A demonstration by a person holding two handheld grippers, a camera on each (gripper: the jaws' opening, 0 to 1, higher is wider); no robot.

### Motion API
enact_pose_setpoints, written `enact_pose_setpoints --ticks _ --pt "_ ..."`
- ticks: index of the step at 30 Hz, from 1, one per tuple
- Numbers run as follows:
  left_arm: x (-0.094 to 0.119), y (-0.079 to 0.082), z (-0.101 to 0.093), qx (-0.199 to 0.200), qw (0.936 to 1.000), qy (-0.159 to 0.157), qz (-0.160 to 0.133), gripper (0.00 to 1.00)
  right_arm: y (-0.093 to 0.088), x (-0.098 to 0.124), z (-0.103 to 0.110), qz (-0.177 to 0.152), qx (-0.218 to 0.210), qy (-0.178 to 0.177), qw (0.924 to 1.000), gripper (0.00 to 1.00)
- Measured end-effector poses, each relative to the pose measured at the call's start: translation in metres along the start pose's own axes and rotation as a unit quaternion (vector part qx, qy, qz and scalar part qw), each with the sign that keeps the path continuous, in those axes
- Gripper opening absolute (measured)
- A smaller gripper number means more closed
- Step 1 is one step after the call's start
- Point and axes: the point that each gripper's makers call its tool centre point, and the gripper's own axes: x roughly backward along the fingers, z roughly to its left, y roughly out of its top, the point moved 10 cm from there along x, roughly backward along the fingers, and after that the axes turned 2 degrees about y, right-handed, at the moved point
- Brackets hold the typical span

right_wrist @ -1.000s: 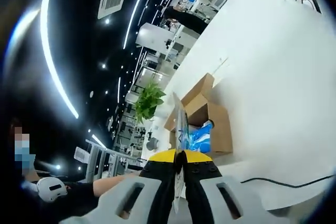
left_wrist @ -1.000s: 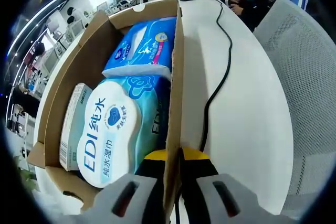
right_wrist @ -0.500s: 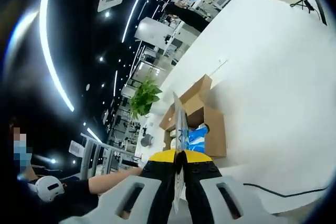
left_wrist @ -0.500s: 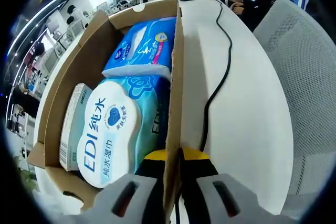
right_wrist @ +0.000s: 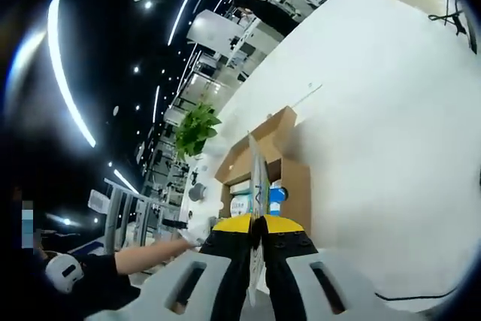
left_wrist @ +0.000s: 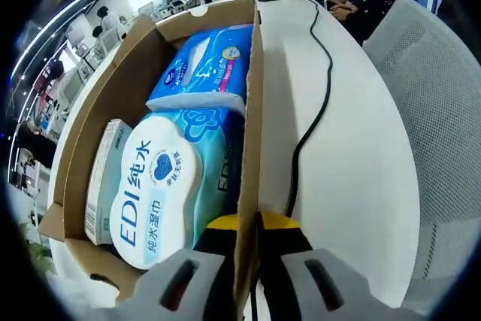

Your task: Operate the shoe box by opening the lid, removing the specified soft item, and placing it in the target area until the item is outside and the box remains undamaged.

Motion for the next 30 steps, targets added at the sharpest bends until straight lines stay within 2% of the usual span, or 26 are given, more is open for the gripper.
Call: enact_pose_setpoints --ticks 6,11,15,20,30 --pt "0.0 0.001 0.0 0.002 1.0 0.0 0.001 0.03 0.003 -0.011 -0.008 0.018 0.009 -0.021 0.9996 0.0" --pt "0.0 0.0 0.0 0.003 1.0 -0.001 0.001 0.03 0.017 -0.014 -0.025 0.031 0.014 -0.041 0.9986 0.0" --pt "0.0 0.0 0.0 0.004 1.0 -0.001 0.002 0.03 0.022 -0.017 -0.037 0.033 0.016 -0.075 0.9965 0.0" --pt "0.0 0.001 0.0 0.006 1.0 0.0 0.002 0.03 0.029 -0.023 -0.048 0.035 0.016 -0.087 0.9954 0.0" --pt "0.0 0.001 0.001 0.009 1.0 -0.001 0.003 0.03 0.02 -0.046 -0.051 0.047 0.02 -0.112 0.9924 0.0"
